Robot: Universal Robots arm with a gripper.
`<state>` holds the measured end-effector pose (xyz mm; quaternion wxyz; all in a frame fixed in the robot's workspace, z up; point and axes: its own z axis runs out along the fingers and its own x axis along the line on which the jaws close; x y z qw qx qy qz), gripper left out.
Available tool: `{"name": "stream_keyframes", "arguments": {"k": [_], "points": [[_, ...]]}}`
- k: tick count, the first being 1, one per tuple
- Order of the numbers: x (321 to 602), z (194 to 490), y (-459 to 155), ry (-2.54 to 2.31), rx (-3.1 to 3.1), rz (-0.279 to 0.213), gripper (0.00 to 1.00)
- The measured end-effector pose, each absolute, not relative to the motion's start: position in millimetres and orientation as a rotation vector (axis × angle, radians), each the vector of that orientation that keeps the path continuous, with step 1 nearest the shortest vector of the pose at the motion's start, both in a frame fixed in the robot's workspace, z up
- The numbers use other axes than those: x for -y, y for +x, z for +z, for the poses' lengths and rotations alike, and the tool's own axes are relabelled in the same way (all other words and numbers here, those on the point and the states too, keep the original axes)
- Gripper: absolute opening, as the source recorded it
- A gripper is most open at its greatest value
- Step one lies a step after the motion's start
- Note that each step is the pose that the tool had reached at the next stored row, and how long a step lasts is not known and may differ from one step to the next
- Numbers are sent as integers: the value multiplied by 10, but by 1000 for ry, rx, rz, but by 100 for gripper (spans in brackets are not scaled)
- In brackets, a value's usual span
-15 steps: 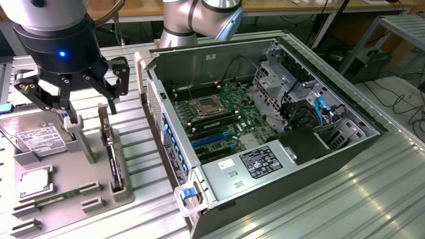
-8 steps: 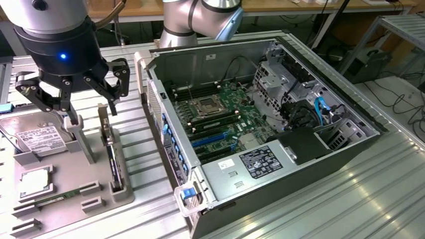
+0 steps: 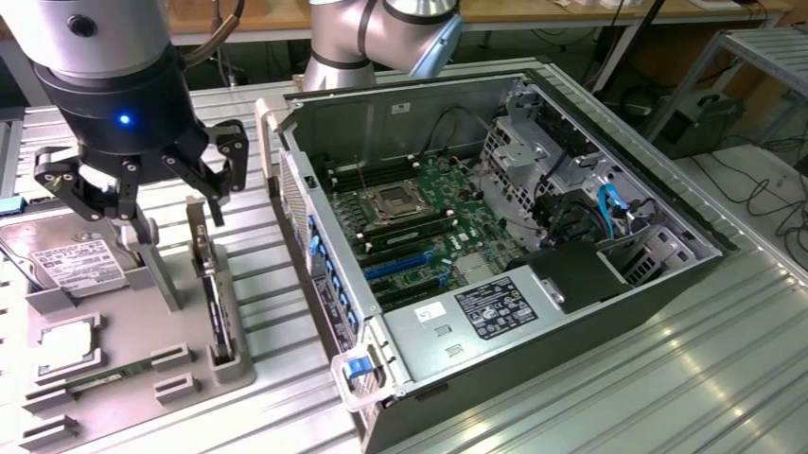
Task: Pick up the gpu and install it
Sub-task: 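Pick up the gpu and move the gpu toward the slot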
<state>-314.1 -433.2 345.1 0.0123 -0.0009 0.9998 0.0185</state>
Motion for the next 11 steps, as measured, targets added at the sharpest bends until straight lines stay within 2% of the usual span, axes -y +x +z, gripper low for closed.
{"name": "stream_keyframes", "arguments": {"k": [11], "points": [[4346, 3400, -3140, -6, -3116, 58, 66]]}}
